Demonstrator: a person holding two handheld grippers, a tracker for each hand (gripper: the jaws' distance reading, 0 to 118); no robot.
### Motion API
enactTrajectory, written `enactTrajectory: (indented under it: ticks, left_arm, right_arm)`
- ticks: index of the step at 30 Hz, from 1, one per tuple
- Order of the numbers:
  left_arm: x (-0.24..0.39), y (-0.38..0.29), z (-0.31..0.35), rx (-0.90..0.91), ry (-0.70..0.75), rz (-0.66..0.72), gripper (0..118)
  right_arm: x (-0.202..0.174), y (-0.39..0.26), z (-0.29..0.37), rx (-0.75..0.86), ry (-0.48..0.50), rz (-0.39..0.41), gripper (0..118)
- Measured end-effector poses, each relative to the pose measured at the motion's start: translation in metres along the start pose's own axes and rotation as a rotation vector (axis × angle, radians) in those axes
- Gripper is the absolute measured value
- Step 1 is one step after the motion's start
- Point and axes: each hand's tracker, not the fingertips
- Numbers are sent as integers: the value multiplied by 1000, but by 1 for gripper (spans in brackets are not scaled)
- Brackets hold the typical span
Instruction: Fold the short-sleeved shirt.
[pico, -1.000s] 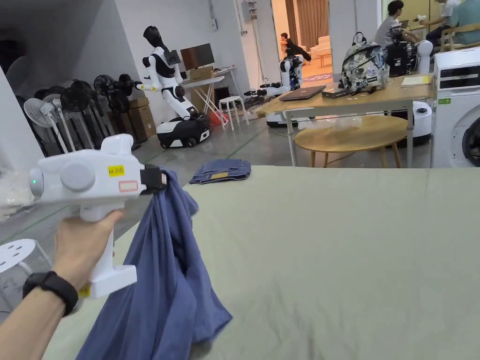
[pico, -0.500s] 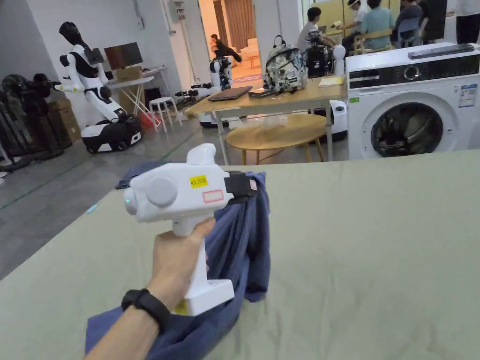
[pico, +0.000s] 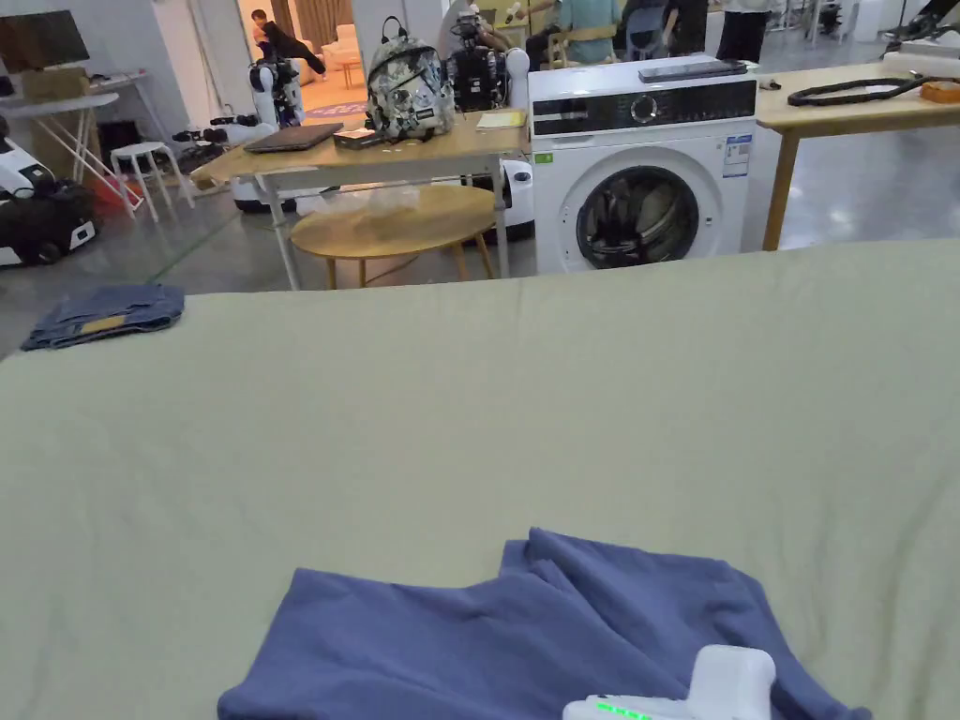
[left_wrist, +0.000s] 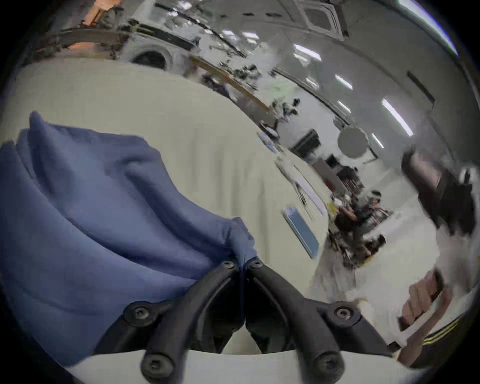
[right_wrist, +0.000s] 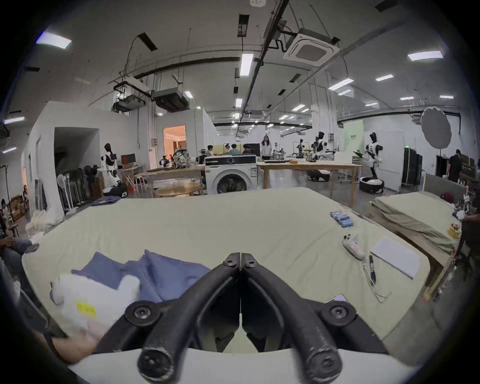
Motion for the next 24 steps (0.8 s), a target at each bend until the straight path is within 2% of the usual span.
enactTrajectory:
  ticks: [3,6,8,9,11,15,19,24]
  left_arm:
    - [32,-20,-20,-60,-51,-59,0]
    - [41,-24,-28,-63,-39,-94,1]
    - [41,-18,-21,-50,3,-112,39]
    - [38,-17,-10,-41,-15,-108,48]
    - [35,-8,17,43,0,-128,45]
    - [20,12,97,211,126,-199,45]
    - [7,22,189,397,318,-263,45]
    - [9,4,281,622,549,-373,42]
  right_arm:
    - [6,-2,6,-14,5,-14,0]
    - [8,-4,8,-24,-11,-17,0]
    - [9,-5,9,-29,-16,-18,0]
    - [9,-5,9,-32,-17,-19,0]
    - [8,-5,9,-34,-8,-16,0]
    - [-2,-4,3,-37,23,4,0]
    - [-17,-1,-4,-26,72,21,0]
    - [-35,4,-15,-12,127,30,0]
